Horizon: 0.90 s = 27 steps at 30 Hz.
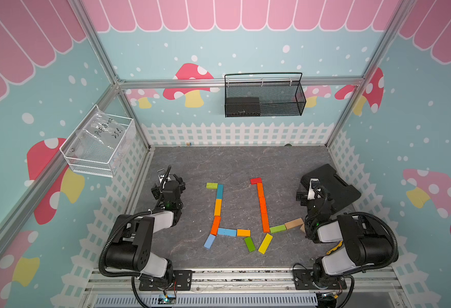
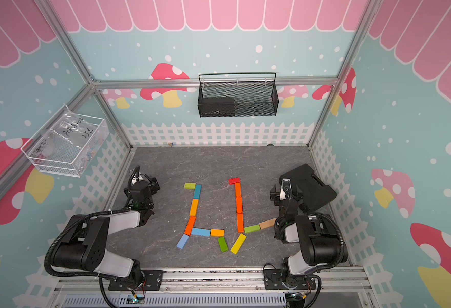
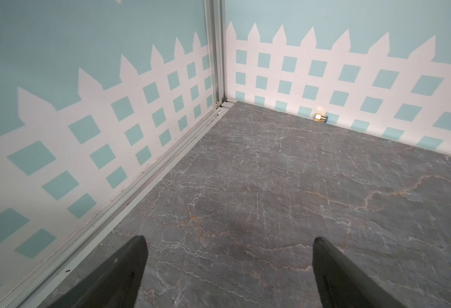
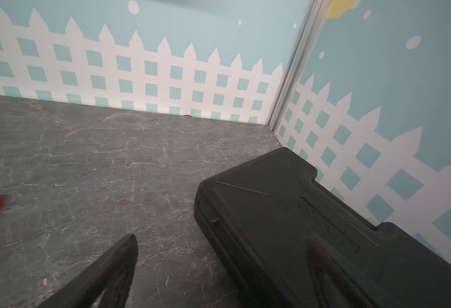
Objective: Assemble a giraffe with building blocks
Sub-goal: Reset both arms
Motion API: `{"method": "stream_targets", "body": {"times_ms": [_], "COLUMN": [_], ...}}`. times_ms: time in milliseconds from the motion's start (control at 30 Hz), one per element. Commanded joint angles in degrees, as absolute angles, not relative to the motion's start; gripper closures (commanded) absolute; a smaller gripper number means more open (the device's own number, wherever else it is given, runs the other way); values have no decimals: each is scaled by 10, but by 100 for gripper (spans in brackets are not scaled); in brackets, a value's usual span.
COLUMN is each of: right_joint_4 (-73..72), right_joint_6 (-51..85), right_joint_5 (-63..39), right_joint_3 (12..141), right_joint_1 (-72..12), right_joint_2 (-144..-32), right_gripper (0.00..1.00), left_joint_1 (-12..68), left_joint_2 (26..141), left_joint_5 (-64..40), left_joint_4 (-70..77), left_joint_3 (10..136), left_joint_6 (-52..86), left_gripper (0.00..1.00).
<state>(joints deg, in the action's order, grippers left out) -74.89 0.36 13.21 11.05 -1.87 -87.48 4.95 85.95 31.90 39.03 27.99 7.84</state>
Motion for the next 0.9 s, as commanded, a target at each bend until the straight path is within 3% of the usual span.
{"method": "stream_targets", "body": {"times_ms": [0, 167, 267, 300, 367, 433, 867], "right_joint_4": [-780, -778, -778, -777, -777, -777, -776], "right_joint_6": [2, 2, 3, 2, 2, 2, 2], "right_joint_5": [121, 117, 117, 117, 117, 117, 116], "right_joint_3": [108, 107, 108, 108, 108, 108, 108], "right_joint_1": [-18, -18, -18, -18, -18, -18, -18], "right_joint_2": [-879, -878, -878, -878, -878, -878, -878], "right_gripper": [0, 0, 0, 0, 0, 0, 0], "left_joint_1": [47, 52, 56, 53, 50, 51, 54], "left_joint_2": [863, 863, 897, 872, 895, 874, 887], "left_joint_5": [283, 238, 208, 199, 204, 202, 208], "left_joint_4": [395, 449, 560, 499, 556, 505, 542], "left_joint_3": [281, 251, 210, 220, 213, 220, 213], "left_joint_6": [57, 40, 11, 26, 16, 28, 19], "left_gripper": [1, 1, 1, 1, 1, 1, 1]}}
